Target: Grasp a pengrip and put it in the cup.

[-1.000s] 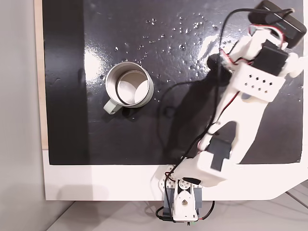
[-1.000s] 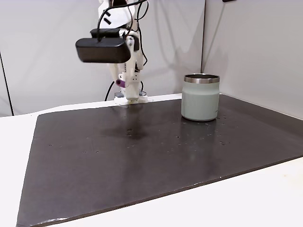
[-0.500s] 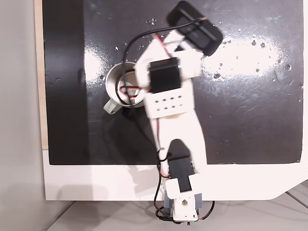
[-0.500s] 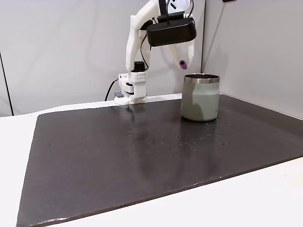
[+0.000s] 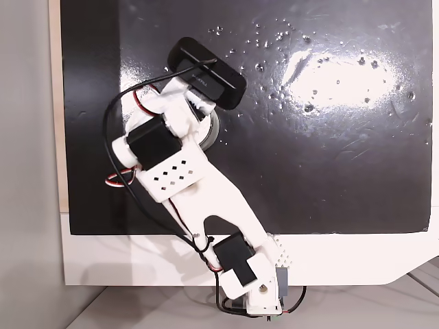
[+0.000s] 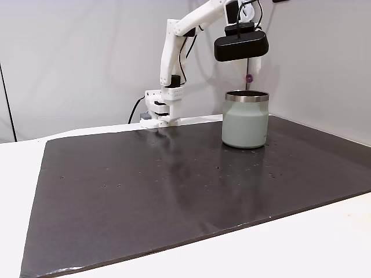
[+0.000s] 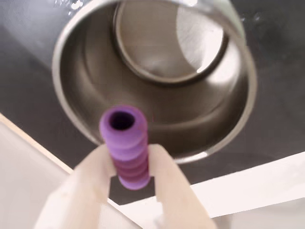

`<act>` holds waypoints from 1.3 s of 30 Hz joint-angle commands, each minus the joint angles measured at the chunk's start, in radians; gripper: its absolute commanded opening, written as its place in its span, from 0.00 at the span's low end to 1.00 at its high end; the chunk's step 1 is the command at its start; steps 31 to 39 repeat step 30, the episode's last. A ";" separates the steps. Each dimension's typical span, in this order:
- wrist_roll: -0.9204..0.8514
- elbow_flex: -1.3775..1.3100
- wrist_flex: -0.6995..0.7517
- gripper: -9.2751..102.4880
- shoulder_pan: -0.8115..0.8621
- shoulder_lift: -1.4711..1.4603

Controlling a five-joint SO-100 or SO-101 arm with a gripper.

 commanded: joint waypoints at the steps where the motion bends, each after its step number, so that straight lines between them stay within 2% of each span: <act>1: 0.009 0.003 0.011 0.08 0.008 0.061; 3: 0.006 0.006 0.011 0.09 0.021 0.064; 7: 0.005 0.014 0.011 0.32 0.034 0.075; 10: 0.005 0.011 0.011 0.37 0.034 0.078; 39: -0.011 0.009 0.011 0.38 0.051 0.078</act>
